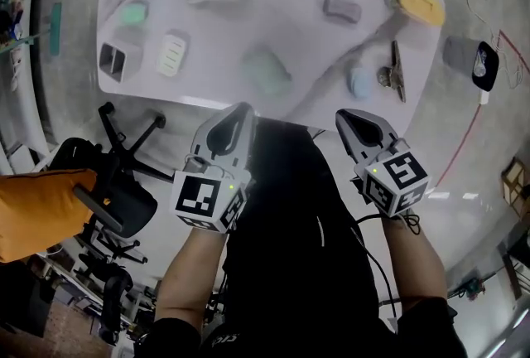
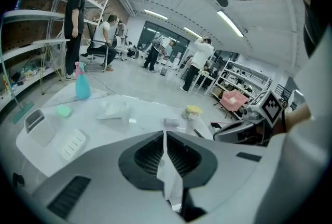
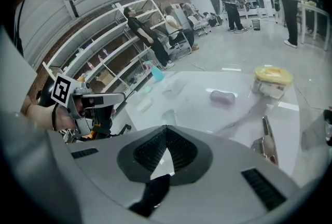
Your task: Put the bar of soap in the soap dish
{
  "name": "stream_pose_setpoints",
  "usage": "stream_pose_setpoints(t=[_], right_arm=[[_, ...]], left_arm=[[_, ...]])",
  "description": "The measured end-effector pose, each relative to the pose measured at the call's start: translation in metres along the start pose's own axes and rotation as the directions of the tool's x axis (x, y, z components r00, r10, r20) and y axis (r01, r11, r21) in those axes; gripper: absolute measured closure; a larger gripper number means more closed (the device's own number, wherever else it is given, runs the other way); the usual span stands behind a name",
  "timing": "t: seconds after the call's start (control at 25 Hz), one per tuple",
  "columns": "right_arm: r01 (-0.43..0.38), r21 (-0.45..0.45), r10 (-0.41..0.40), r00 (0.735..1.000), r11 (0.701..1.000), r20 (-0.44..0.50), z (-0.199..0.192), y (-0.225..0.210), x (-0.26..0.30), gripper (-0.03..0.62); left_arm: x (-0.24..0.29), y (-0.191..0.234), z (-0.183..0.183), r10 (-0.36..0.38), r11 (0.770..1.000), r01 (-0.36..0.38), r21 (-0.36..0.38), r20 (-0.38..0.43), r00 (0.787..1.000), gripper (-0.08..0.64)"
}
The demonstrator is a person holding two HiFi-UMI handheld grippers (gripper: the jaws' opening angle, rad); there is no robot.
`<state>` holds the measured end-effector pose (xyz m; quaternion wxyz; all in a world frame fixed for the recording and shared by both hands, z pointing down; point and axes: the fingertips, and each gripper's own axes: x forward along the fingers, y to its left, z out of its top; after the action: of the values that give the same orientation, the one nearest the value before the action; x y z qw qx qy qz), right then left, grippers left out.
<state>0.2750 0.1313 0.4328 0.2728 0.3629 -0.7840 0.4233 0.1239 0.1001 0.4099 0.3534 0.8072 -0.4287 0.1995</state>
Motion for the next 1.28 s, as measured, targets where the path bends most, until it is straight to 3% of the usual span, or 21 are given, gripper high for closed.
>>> stream_pose_setpoints(t=[0.2, 0.48, 0.52, 0.64, 0.68, 0.92, 1.28], right_arm=[[-0.015, -0.029, 0.015, 1.0, 0.999, -0.007, -0.021, -0.024, 0.022, 0.577], [0.165, -0.176, -0.178, 0.982, 0.97, -0.066, -0.044, -0.086, 0.051, 0.563], [0.182, -0.169, -0.198, 0.977, 0.969, -0.081, -0.048, -0.095, 0.053, 0.538], [0.262, -0.124, -0.277, 0.952, 0.957, -0.133, -0.064, -0.13, 0.059, 0.363], [0.289, -0.112, -0.304, 0.941, 0.951, -0.146, -0.069, -0.14, 0.059, 0.335], [0.383, -0.079, -0.391, 0.897, 0.92, -0.207, -0.094, -0.169, 0.061, 0.301], [0.421, -0.032, -0.414, 0.872, 0.906, -0.261, -0.103, -0.177, 0.076, 0.299]], left_arm=[[0.021, 0.012, -0.018, -0.002, 1.0, 0.002, -0.02, -0.003, 1.0, 0.549], [0.045, 0.01, -0.062, -0.055, 0.998, 0.052, -0.044, -0.066, 0.996, 0.459], [0.047, 0.011, -0.068, -0.056, 0.997, 0.052, -0.051, -0.076, 0.996, 0.459], [0.049, 0.012, -0.079, -0.051, 0.996, 0.045, -0.073, -0.085, 0.995, 0.459], [0.049, 0.012, -0.081, -0.049, 0.996, 0.042, -0.078, -0.086, 0.995, 0.46], [0.053, 0.013, -0.094, -0.045, 0.993, 0.034, -0.113, -0.093, 0.995, 0.459], [0.05, 0.03, -0.106, -0.021, 0.988, 0.004, -0.152, -0.108, 0.994, 0.46]])
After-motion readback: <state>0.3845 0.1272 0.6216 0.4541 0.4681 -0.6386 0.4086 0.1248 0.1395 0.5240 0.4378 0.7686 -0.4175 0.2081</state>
